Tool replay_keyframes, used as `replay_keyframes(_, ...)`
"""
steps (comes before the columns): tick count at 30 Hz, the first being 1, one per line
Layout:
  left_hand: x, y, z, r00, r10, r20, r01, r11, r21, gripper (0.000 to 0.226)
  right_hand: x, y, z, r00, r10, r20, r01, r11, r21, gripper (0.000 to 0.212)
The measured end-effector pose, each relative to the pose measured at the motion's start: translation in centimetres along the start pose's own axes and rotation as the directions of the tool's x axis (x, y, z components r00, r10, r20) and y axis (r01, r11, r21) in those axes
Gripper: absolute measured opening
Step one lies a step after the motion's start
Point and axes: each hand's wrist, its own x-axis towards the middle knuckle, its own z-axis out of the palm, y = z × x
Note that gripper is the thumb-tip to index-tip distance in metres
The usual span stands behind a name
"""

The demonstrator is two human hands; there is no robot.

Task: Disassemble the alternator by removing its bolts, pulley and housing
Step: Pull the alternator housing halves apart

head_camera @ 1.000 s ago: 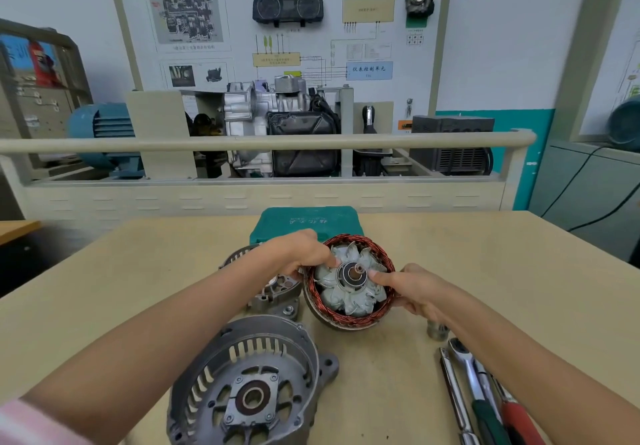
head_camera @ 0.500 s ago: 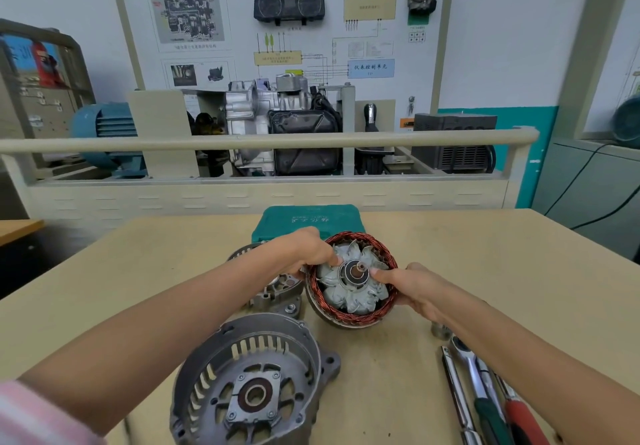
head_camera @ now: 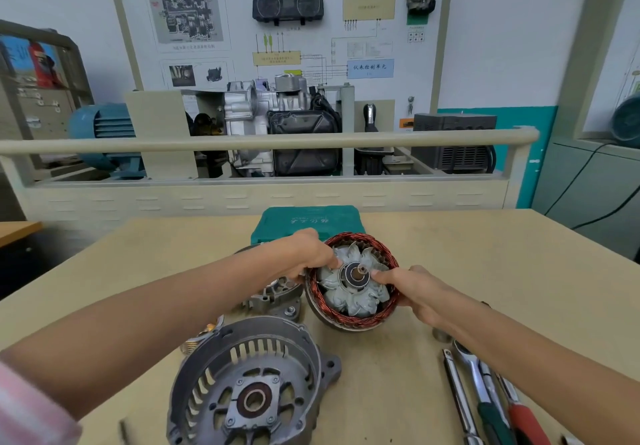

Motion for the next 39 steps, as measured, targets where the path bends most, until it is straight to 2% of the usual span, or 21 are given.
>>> replay_keyframes(7,-0.3,-0.1,-0.2,1.0,-0.004,-0.006,0.004,0.999,-0.038,0.038,-0.5,-0.1,0.0,1.0,0.002,-0.011,-0.002,1.0,0.007,0.064)
replay_keyframes(15,-0.4,0.0,-0.1,1.0,-0.016,-0.006,0.015,0.997,-0.078,0.037,-0.4,-0.2,0.1,1.0,-0.005,-0.013,0.005,1.0,0.028,0.061)
replay_keyframes(23,-0.9,-0.1,-0.7,0.998,-0.011,0.065,0.016,0.997,-0.076,0.041,-1.0,-0.8,-0.7,0.997,0.04,0.07,-0.043,0.998,0.043,0.045)
replay_keyframes(27,-1.1,0.3,-0.4,0.996,-0.02,0.092,0.026,0.998,-0.061,0.044,-1.5,-0.9,-0.7,0.989,0.066,0.13,-0.062,0.997,-0.035,0.059)
replay_keyframes(30,-1.2,0.6,-0.2,0.997,-0.043,0.063,0.046,0.998,-0.034,0.045,-1.8,-1.2,-0.5,0.985,0.056,0.165,-0.054,0.998,-0.017,0.053)
replay_keyframes(36,-1.1,0.7,-0.2,1.0,-0.018,-0.021,0.019,0.999,0.046,0.056,-1.5,-1.4,-0.9,0.992,0.044,0.118,-0.028,0.99,-0.136,0.051)
replay_keyframes(39,-1.4,0.8,-0.4,0.999,-0.009,-0.033,0.01,0.999,0.047,0.053,-1.5,-1.4,-1.1,0.992,0.038,0.124,-0.017,0.986,-0.168,0.049)
